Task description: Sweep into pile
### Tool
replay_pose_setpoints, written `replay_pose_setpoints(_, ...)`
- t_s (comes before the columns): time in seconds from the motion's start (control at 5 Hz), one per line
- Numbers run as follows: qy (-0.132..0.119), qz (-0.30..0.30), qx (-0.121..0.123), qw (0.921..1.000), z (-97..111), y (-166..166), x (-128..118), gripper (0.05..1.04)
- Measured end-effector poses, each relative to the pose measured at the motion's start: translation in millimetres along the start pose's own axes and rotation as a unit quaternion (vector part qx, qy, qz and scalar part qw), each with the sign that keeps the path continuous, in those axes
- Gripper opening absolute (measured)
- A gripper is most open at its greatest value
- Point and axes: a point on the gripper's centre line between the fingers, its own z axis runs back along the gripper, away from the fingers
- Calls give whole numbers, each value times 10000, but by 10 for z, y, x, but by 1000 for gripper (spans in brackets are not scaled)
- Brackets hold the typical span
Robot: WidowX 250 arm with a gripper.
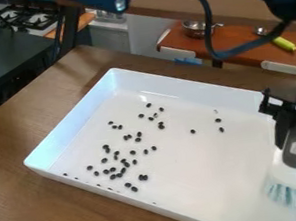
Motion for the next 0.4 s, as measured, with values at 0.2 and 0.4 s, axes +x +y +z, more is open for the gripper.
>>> replay_pose_setpoints(0.2,-31,81,-164,9998,133,27,99,496)
replay_pose_setpoints(0.4,44,5,-287,9996,171,-5,91,496)
